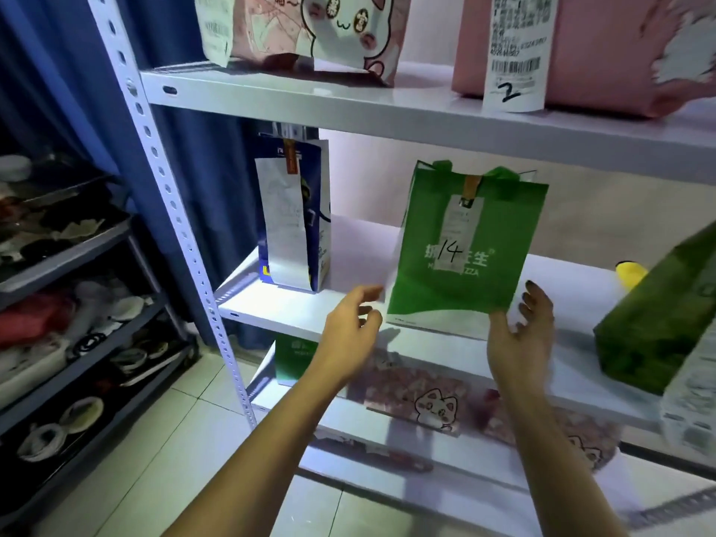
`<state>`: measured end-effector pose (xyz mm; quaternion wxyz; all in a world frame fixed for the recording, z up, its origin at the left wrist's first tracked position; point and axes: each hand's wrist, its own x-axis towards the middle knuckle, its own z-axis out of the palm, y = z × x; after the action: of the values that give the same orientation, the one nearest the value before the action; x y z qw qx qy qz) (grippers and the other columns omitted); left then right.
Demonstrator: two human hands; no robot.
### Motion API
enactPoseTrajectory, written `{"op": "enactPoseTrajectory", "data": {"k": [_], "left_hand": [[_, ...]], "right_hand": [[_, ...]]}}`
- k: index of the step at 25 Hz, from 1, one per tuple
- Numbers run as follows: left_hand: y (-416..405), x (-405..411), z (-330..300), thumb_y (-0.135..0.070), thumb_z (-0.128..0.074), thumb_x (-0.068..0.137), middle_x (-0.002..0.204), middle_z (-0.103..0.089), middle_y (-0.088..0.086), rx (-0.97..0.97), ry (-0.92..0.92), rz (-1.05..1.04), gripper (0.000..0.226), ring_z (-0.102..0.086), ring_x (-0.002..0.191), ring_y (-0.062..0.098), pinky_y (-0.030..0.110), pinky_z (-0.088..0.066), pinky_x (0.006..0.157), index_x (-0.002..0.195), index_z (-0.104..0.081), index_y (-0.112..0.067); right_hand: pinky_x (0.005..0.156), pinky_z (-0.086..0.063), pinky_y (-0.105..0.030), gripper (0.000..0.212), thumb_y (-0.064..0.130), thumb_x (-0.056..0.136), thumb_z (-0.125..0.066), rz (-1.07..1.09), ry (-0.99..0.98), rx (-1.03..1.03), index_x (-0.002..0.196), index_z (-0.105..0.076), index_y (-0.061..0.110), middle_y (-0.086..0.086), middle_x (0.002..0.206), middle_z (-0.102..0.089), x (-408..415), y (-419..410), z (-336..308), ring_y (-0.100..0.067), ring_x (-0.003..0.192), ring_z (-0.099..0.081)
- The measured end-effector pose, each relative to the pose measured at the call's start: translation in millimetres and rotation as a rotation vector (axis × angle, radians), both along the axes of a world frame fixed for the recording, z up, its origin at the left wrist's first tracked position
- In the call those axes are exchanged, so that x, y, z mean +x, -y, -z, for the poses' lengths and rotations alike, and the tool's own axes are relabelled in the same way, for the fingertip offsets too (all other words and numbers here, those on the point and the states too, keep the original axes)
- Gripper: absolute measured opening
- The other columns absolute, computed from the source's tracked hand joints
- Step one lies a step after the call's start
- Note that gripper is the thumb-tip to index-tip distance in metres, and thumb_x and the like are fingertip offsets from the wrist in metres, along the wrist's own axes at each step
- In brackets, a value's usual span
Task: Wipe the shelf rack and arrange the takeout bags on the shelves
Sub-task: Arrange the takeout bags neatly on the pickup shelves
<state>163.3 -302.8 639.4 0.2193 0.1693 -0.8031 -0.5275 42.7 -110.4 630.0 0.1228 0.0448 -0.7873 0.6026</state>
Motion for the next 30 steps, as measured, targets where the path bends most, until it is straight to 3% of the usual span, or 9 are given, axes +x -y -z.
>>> {"op": "enactPoseTrajectory", "data": {"k": [4, 7, 12, 15, 17, 19, 24, 27, 30], "left_hand": [[7, -25, 23, -0.019, -0.051, 0.103, 0.158, -0.037, -0.001, 0.015, 0.106, 0.111, 0.055, -0.050, 0.131, 0.017, 0.030, -0.045, 0.104, 0.154, -0.031, -0.023], [3, -49, 32, -0.015, -0.051, 0.102, 0.154, -0.040, -0.001, 0.039, 0.120, 0.157, 0.060, -0.059, 0.096, -0.006, 0.007, -0.049, 0.073, 0.157, -0.027, -0.025], [11, -73, 40, -0.014, -0.048, 0.102, 0.147, -0.049, -0.002, 0.010, 0.084, 0.146, 0.057, -0.055, 0.099, 0.000, 0.014, -0.042, 0.077, 0.154, -0.030, -0.029], [17, -76, 44, -0.020, -0.051, 0.102, 0.153, -0.042, -0.005, 0.048, 0.078, 0.139, 0.058, -0.057, 0.114, 0.012, 0.019, -0.045, 0.084, 0.154, -0.029, -0.032], [15, -76, 45, -0.019, -0.054, 0.101, 0.158, -0.036, 0.001, 0.068, 0.074, 0.041, 0.060, -0.052, 0.128, 0.024, 0.030, -0.046, 0.093, 0.155, -0.029, -0.028], [3, -75, 41, -0.016, -0.056, 0.099, 0.152, -0.039, 0.008, 0.043, 0.015, -0.083, 0.055, -0.049, 0.130, 0.029, 0.035, -0.046, 0.096, 0.150, -0.037, -0.022], [-50, -75, 32, -0.012, -0.058, 0.097, 0.138, -0.045, 0.013, -0.035, -0.055, -0.031, 0.041, -0.049, 0.121, 0.030, 0.038, -0.047, 0.097, 0.136, -0.047, -0.011], [-90, -80, 30, -0.009, -0.054, 0.097, 0.137, -0.050, 0.006, 0.005, -0.021, 0.090, 0.038, -0.053, 0.117, 0.025, 0.033, -0.046, 0.094, 0.134, -0.051, -0.017], [-140, -91, 23, -0.009, -0.050, 0.099, 0.135, -0.056, -0.004, 0.046, 0.025, 0.214, 0.037, -0.056, 0.117, 0.018, 0.030, -0.046, 0.092, 0.132, -0.054, -0.025]], "right_hand": [[0.112, -0.038, -0.046, 0.071, 0.028, 0.096, -0.060, -0.057, 0.276, 0.117, 0.155, -0.021, 0.038, -0.002, 0.159, -0.035, -8, 5, 19, -0.027, 0.142, -0.039], [0.110, -0.042, -0.047, 0.071, 0.028, 0.094, -0.061, -0.134, 0.299, 0.149, 0.153, -0.023, 0.040, -0.002, 0.154, -0.043, -12, 7, 19, -0.027, 0.137, -0.044], [0.107, -0.040, -0.040, 0.072, 0.030, 0.096, -0.058, -0.187, 0.331, 0.179, 0.155, -0.018, 0.038, 0.000, 0.154, -0.042, -19, 12, 14, -0.026, 0.138, -0.043], [0.103, -0.037, -0.033, 0.074, 0.031, 0.095, -0.058, -0.168, 0.322, 0.164, 0.156, -0.017, 0.040, 0.003, 0.157, -0.041, -18, 9, 16, -0.023, 0.140, -0.041], [0.103, -0.035, -0.030, 0.073, 0.031, 0.096, -0.059, -0.139, 0.322, 0.120, 0.156, -0.019, 0.041, 0.005, 0.158, -0.040, -14, 0, 20, -0.020, 0.142, -0.041], [0.102, -0.036, -0.025, 0.069, 0.026, 0.096, -0.061, -0.093, 0.302, 0.053, 0.154, -0.026, 0.040, 0.005, 0.155, -0.044, -10, -16, 23, -0.017, 0.140, -0.043], [0.096, -0.043, -0.023, 0.053, 0.012, 0.095, -0.060, 0.137, 0.162, -0.002, 0.145, -0.047, 0.025, 0.002, 0.134, -0.059, -4, -72, 20, -0.014, 0.121, -0.057], [0.094, -0.050, -0.026, 0.042, 0.011, 0.095, -0.059, 0.242, 0.063, -0.017, 0.134, -0.054, 0.025, 0.005, 0.126, -0.064, -8, -113, 13, -0.015, 0.115, -0.061], [0.093, -0.056, -0.034, 0.036, 0.014, 0.098, -0.058, 0.366, 0.007, -0.099, 0.130, -0.052, 0.031, 0.004, 0.130, -0.061, -21, -164, 3, -0.018, 0.114, -0.061]]}}
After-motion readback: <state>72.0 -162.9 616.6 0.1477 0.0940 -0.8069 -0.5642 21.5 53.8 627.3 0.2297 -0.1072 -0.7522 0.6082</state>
